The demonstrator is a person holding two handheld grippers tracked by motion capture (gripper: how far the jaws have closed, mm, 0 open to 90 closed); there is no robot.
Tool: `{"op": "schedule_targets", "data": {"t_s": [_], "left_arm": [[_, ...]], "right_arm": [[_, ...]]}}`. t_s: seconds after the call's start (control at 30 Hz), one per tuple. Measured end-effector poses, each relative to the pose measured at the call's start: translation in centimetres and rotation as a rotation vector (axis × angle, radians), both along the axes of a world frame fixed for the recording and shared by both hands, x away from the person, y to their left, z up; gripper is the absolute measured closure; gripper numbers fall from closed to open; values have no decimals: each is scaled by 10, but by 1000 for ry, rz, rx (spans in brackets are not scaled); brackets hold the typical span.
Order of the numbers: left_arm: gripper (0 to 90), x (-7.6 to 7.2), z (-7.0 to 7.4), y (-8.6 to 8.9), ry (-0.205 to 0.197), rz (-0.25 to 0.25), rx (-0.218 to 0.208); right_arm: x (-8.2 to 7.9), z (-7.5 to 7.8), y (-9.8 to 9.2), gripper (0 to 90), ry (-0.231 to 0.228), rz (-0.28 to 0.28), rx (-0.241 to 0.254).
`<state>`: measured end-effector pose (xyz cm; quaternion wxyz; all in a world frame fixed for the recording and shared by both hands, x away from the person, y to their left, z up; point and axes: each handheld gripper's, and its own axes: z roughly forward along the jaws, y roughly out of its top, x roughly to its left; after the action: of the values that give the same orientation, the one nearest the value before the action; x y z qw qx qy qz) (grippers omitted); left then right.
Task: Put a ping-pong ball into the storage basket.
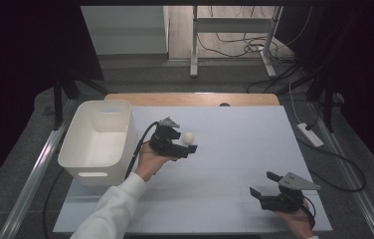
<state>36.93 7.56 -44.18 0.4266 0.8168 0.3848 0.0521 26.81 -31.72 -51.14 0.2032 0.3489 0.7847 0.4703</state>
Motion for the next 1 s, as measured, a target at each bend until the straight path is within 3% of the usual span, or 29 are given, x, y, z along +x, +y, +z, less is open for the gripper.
{"op": "schedule_targets", "data": {"t_s": [0.67,1.0], "left_arm": [[160,18,-17,-3,40,42,35],[160,25,-22,-7,28,42,50]], "right_arm": [[0,0,0,123,2,-3,-3],[0,-1,0,123,2,-3,-7]]}}
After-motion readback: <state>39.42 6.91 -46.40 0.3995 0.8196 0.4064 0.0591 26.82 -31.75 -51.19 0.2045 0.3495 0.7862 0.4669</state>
